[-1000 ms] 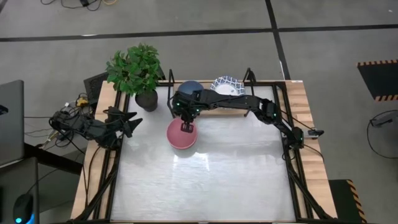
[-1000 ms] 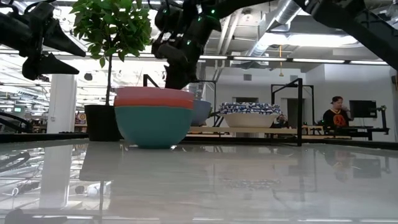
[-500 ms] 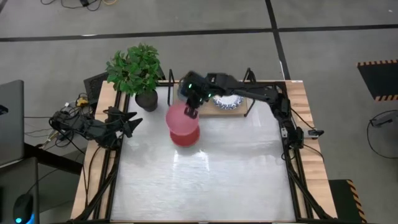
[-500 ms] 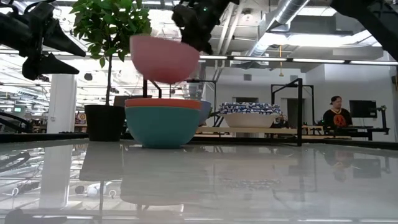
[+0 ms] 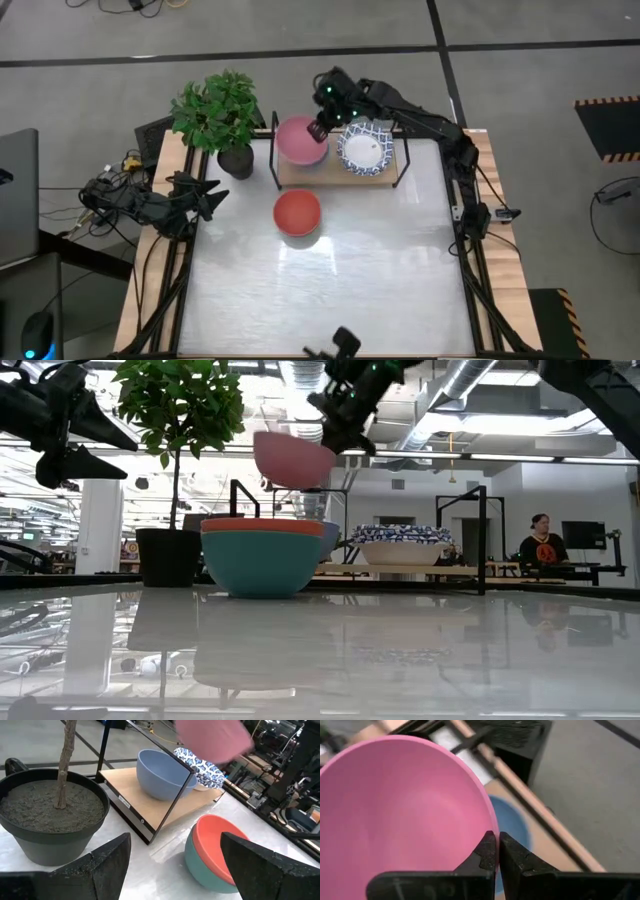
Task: Place and stack bowls onto a shelf
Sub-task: Stack the pink bowl on top of the blue bowl on the shelf
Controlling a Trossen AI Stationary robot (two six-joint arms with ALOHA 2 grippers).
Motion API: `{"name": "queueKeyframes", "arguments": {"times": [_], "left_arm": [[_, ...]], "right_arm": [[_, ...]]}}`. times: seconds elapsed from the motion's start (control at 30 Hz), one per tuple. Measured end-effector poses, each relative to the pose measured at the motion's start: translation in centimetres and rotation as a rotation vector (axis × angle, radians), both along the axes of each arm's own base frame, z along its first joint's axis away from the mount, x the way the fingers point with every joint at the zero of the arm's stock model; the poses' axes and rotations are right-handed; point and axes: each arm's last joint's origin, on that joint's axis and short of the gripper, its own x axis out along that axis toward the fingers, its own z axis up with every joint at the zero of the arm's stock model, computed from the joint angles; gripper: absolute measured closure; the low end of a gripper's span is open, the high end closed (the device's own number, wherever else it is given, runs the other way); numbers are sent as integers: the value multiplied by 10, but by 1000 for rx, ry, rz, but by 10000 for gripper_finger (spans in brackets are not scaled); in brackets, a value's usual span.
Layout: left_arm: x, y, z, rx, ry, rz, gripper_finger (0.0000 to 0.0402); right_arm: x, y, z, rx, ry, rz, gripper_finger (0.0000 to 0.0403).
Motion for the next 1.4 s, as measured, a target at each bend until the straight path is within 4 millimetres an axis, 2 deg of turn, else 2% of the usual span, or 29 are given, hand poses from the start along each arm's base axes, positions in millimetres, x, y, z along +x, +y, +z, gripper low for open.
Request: {"name": "queueKeyframes", "arguments": {"times": [0.27, 0.33, 0.57, 0.67, 0.93, 1.23, 1.4], "left_arm": [[0, 0, 0, 1, 1, 0, 109], [0, 0, 0, 1, 0, 0, 109], [0, 0, 0, 1, 1, 0, 109], [0, 0, 0, 1, 1, 0, 109], [0, 0, 0, 2, 2, 0, 109], [0, 0, 0, 2, 1, 0, 109], [0, 0, 0, 1, 1, 0, 109]], "right_arm": [[-5, -35, -26, 46, 46, -83, 376], [0, -40, -30, 46, 22, -79, 376], [9, -53, -68, 106, 109, -82, 376], [10, -58, -78, 123, 129, -86, 376], [6, -67, -84, 143, 143, -101, 371], [5, -65, -85, 148, 158, -85, 348], [9, -63, -80, 135, 126, -58, 311]]}}
